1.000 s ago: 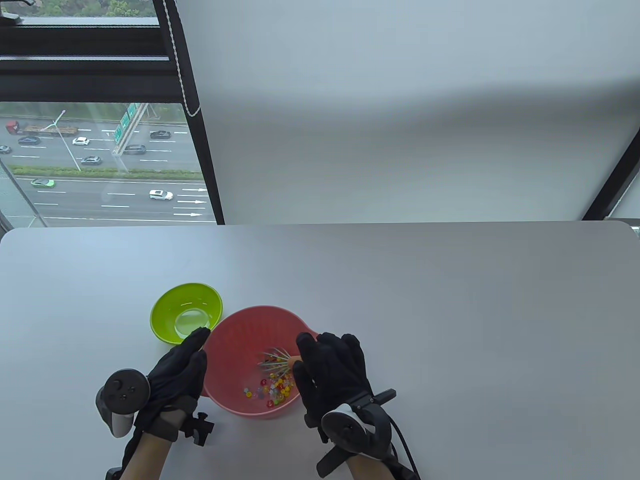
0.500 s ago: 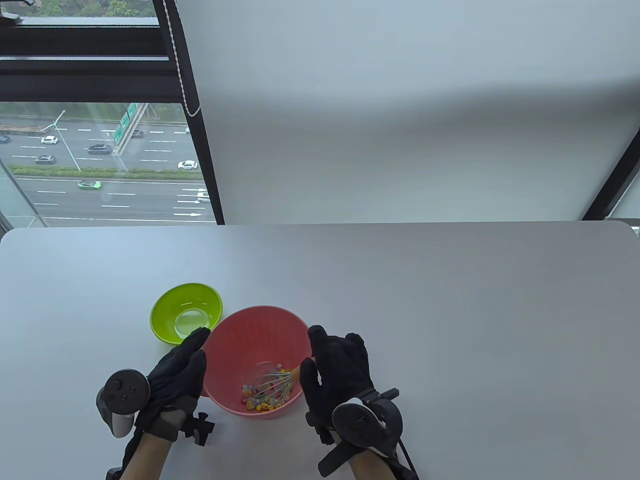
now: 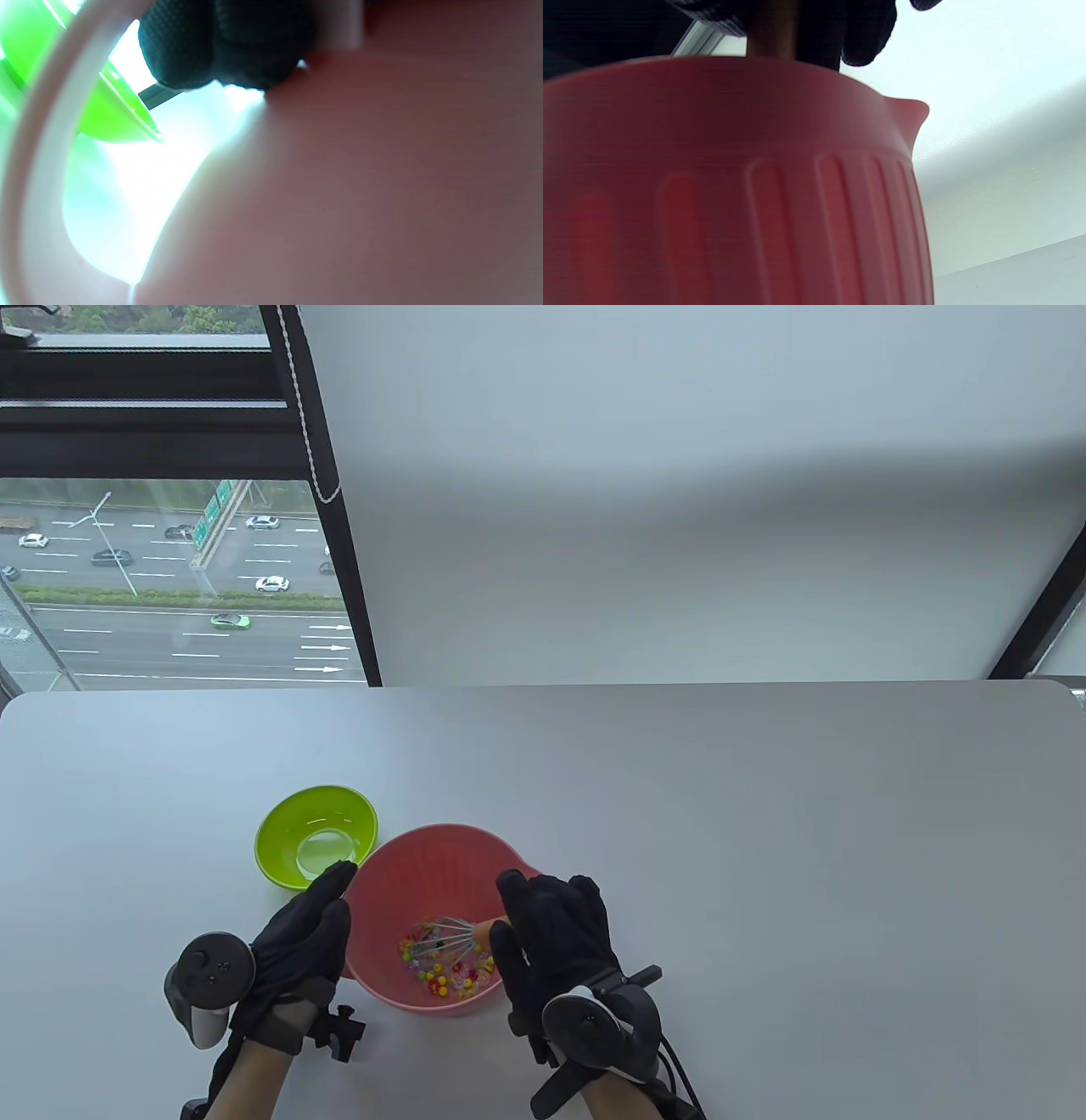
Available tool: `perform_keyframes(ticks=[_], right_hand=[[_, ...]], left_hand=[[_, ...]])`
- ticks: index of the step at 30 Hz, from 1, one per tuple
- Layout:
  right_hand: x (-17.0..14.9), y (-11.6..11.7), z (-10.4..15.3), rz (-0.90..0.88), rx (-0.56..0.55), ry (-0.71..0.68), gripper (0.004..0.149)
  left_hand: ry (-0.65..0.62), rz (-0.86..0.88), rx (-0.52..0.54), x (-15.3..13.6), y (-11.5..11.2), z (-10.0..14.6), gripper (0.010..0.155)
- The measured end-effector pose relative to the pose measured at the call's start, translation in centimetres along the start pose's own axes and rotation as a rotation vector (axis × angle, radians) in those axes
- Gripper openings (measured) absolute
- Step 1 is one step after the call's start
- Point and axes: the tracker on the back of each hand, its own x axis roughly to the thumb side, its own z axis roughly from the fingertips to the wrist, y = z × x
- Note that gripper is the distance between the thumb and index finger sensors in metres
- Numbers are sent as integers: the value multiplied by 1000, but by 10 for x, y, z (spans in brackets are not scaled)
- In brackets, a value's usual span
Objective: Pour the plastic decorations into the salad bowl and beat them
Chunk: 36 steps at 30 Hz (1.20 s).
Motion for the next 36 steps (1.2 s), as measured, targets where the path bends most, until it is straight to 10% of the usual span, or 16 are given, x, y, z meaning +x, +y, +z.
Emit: perform_keyframes(ticks=[36], right_hand=[[-3,-11,-1,22,-78,7,62]], left_hand=[[-10,0,2,-2,-1,1,58]])
